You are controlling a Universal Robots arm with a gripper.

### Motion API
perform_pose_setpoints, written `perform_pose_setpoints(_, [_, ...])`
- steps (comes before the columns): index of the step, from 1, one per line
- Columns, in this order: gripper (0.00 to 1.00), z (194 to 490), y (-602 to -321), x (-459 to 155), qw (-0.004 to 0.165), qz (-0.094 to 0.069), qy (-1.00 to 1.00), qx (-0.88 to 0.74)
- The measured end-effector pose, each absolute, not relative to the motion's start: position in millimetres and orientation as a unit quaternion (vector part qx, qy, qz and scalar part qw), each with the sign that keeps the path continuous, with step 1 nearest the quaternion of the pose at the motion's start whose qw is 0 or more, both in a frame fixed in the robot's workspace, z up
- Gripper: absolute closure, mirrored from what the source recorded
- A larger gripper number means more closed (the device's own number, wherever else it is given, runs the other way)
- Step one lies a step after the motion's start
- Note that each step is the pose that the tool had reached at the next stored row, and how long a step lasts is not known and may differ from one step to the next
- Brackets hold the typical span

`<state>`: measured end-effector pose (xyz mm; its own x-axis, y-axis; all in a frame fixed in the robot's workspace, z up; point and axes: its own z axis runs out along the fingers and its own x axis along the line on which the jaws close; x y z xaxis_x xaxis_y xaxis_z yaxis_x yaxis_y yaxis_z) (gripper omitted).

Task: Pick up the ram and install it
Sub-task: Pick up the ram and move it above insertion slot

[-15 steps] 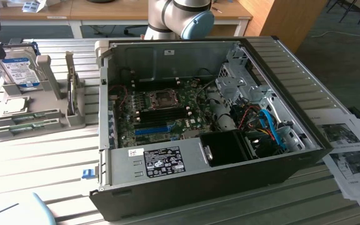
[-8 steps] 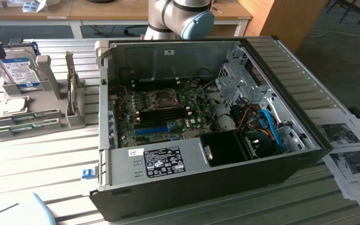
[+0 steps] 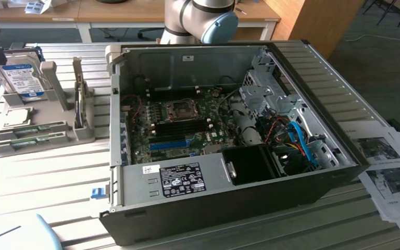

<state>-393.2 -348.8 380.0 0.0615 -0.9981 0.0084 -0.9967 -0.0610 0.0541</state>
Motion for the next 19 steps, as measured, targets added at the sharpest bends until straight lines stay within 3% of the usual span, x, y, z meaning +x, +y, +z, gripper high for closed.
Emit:
perform_pose_setpoints(4, [0.9,380.0,-348.7,-393.2,0.015,-0.023,-0.685,0.728])
perform_pose_setpoints(19, [0.9,379.2,-348.9,-393.1,0.016,-0.021,-0.685,0.728])
